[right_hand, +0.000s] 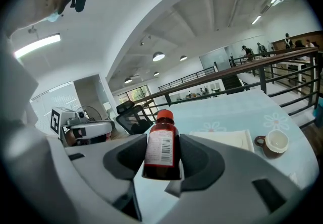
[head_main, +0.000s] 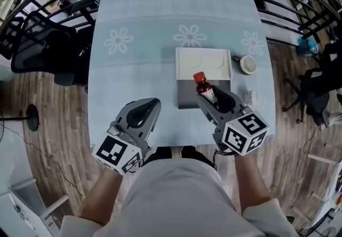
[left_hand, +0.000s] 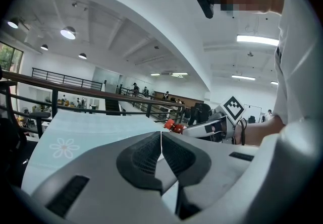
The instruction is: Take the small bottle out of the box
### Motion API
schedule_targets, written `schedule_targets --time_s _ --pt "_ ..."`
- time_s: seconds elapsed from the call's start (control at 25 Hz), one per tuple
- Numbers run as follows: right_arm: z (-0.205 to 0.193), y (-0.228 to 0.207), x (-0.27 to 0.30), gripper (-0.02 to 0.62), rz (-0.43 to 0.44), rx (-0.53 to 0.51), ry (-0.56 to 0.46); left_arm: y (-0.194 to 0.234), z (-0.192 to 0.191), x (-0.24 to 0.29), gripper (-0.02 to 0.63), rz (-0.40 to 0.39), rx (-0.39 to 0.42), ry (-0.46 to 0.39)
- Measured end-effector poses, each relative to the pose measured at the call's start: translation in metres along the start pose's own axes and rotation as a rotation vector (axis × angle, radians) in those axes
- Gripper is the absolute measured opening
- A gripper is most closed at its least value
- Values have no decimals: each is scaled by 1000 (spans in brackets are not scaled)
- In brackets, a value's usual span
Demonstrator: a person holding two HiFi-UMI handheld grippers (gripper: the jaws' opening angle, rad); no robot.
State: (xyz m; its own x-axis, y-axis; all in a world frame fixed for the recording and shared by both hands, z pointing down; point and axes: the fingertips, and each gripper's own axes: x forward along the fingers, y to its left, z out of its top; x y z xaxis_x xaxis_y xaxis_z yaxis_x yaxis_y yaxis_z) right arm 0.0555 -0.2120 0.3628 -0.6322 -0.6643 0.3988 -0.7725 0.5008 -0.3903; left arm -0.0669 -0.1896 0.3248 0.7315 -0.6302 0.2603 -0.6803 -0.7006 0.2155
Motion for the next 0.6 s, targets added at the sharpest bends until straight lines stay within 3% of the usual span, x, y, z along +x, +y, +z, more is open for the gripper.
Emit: schedule_targets --time_s 0.6 --pt "21 10 -12 214 8 -38 -92 5 9 2 23 -3 23 -31"
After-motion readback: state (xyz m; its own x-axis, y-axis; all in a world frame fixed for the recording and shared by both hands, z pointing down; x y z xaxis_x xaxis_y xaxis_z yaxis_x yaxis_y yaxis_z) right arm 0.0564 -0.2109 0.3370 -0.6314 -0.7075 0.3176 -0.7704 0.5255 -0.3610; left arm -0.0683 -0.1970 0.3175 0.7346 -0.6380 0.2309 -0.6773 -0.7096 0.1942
